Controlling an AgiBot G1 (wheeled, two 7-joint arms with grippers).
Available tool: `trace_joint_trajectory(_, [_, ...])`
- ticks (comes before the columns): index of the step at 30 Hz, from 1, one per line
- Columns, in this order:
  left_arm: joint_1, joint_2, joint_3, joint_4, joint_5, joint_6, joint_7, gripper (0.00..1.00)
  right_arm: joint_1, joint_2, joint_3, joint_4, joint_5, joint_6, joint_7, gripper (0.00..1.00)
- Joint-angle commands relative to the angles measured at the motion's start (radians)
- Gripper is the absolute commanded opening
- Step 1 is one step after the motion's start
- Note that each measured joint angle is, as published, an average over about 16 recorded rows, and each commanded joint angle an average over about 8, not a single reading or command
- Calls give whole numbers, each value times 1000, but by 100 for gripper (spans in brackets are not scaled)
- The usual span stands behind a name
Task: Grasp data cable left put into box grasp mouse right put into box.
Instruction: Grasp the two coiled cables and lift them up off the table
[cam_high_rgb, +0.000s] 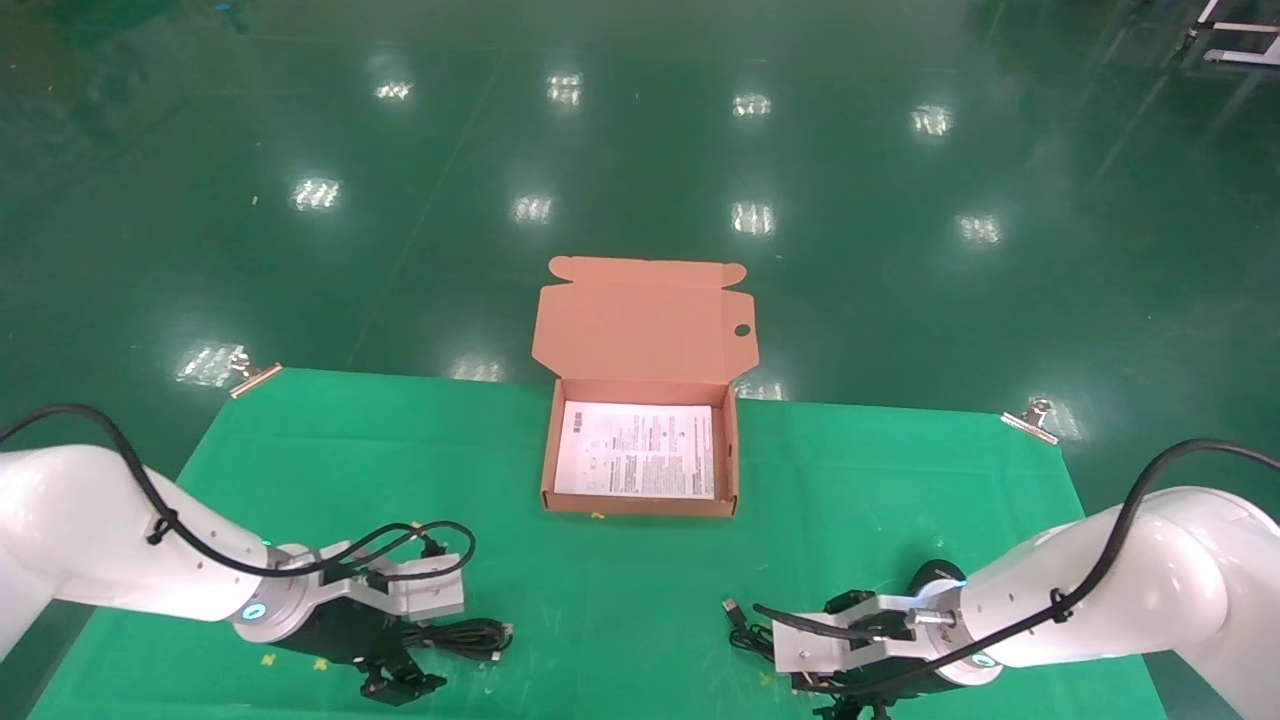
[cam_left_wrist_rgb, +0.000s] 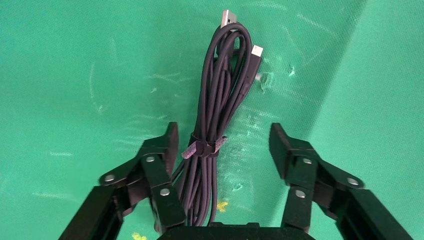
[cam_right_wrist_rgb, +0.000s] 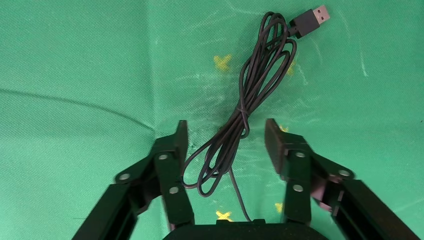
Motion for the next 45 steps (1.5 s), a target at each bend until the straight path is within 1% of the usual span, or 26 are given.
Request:
trace_joint_trajectory(1, [0, 0, 0, -1, 0, 0, 0, 0, 0, 1, 0, 1, 0, -1, 1, 0])
trace_joint_trajectory(22, [1, -2, 0, -4, 1, 2, -2, 0, 2, 3, 0, 5, -1, -1, 3, 0])
trace_joint_trajectory(25, [0, -3, 0, -6, 0, 2, 0, 0, 8, 14, 8, 10, 4, 5, 9, 0])
trace_joint_trajectory(27, [-5, -9, -3, -15, -3, 5, 4, 0, 19, 37, 22, 27, 10, 13, 25, 0])
trace_joint_trajectory(30, [-21, -28, -12, -46, -13, 15, 10, 0, 49, 96, 56, 85, 12, 36, 61, 0])
trace_joint_trajectory(34, [-62, -71, -33, -124, -27, 29, 14, 0, 108, 190, 110, 207, -13, 82, 121, 0])
trace_joint_trajectory(37, [-104, -100, -48, -197, -17, 24, 4, 0, 161, 225, 145, 280, -50, 122, 151, 0])
trace_joint_trajectory(40, [-145, -112, -55, -269, 22, 1, -15, 0, 212, 213, 174, 307, -78, 161, 161, 0])
trace_joint_trajectory(45, [-199, -100, -53, -366, 131, -68, -62, 0, 285, 125, 210, 258, -67, 236, 127, 0])
